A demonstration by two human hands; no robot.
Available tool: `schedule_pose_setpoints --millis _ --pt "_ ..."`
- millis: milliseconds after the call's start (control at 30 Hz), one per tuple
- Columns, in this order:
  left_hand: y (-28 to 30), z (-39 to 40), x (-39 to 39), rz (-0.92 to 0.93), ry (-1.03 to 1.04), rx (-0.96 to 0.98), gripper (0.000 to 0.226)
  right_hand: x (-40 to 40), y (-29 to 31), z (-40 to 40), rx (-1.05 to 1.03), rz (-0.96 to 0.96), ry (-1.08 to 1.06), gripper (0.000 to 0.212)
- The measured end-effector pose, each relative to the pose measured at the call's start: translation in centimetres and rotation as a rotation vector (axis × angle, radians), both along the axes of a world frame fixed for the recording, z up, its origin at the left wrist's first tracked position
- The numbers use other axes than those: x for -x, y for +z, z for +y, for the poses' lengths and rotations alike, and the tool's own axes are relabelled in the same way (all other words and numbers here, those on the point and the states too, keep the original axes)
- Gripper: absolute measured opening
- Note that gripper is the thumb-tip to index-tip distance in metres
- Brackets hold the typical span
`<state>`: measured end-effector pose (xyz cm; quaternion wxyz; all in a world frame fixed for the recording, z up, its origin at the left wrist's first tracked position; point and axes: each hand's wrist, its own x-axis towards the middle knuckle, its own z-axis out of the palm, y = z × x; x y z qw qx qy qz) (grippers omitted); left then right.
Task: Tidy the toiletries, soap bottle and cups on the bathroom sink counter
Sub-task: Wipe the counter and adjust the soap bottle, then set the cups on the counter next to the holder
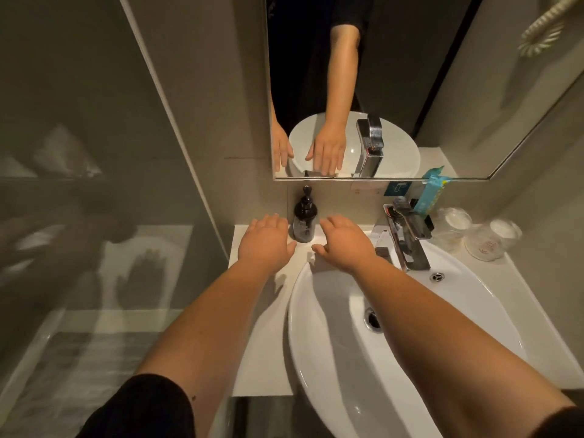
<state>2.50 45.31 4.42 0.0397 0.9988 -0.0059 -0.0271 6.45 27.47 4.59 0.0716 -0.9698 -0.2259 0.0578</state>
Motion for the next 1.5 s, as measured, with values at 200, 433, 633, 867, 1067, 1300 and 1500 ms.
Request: schedule_pose_setpoints --millis 200,433,633,867,1067,1300,1500 --pt "1.6 -0.8 5.9 -0.060 -0.059 -0.079 0.047 6.1 1.2 -1.2 0.016 0.003 0.023 0.054" --pt "2.3 -4.0 11.6 -0.104 -0.071 -0.123 0.039 11.6 1.7 -4.7 0.033 0.012 0.052 0.060" --pt "2.7 -10.2 15.6 -0.159 -0.053 -0.075 0.041 15.9 2.2 -11.3 0.017 -0.005 0.035 0.059" --pt "3.1 -18.6 18.7 -0.176 -0.135 -0.040 0.044 19.9 3.3 -20.8 0.030 -0.019 -0.048 0.057" --pt "4.1 -24.2 18.0 -0.193 -0.233 -0.001 0.035 21.0 4.2 -26.7 0.055 -0.019 -0.145 0.062" --pt "2.9 -28.5 13.6 -0.155 -0.378 -0.017 0.038 18.5 3.7 -30.6 0.053 0.001 -0.267 0.058" --pt "1.7 -30.2 7.5 -0.129 -0.490 -0.023 0.044 14.1 2.5 -31.8 0.044 0.043 -0.350 0.061"
